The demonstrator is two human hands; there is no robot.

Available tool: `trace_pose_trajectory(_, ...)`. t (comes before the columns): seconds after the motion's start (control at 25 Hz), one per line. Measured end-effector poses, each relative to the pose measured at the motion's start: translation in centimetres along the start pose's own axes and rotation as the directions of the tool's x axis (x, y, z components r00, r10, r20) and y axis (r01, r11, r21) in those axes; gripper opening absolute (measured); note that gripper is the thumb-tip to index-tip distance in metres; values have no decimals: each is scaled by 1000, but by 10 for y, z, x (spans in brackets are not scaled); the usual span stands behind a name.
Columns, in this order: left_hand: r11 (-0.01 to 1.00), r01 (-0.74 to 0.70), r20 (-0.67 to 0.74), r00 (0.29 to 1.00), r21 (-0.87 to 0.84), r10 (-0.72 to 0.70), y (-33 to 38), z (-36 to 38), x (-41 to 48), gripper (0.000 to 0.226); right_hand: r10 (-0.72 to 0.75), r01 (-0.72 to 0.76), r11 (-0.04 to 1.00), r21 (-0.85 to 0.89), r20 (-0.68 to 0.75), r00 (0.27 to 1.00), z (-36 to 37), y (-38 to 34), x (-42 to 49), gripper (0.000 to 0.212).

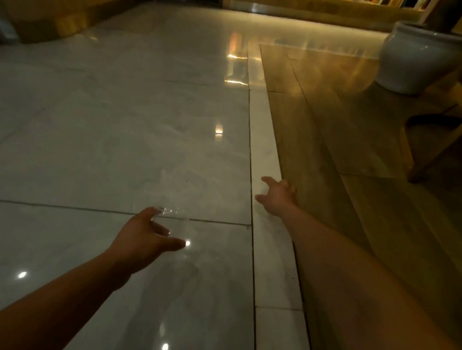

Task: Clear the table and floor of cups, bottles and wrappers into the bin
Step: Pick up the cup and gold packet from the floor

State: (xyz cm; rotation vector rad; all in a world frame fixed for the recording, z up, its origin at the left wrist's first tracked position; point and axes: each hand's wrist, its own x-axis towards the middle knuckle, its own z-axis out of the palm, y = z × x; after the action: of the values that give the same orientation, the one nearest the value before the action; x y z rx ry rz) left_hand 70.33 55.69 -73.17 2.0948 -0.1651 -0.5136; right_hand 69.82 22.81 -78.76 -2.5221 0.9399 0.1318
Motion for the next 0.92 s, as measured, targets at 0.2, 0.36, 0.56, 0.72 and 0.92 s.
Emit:
trace_pose_trajectory(0.2,999,47,21,999,18,-48,-1,13,-13,79,-37,70,978,195,-170,985,-2,17,-31,60)
trace_pose_trajectory(0.36,986,3,72,997,169,-15,11,4,-21,76,-130,244,879,411,-286,949,-24,30,-83,9)
trace_pose_trajectory(0.56,908,-153,209,975,390,74,45,-17,-38,76,-151,342,707,619,-341,928,-62,18,-163,13)
trace_pose_trajectory(0.72,862,-247,289,949,443,123,58,-20,-61,79,-236,398,672,624,-329,914,-85,0,-210,15)
trace_pose_trajectory(0.92,878,-289,347,925,380,155,53,-5,-90,82,-250,420,670,613,-346,904,-80,-20,-254,8)
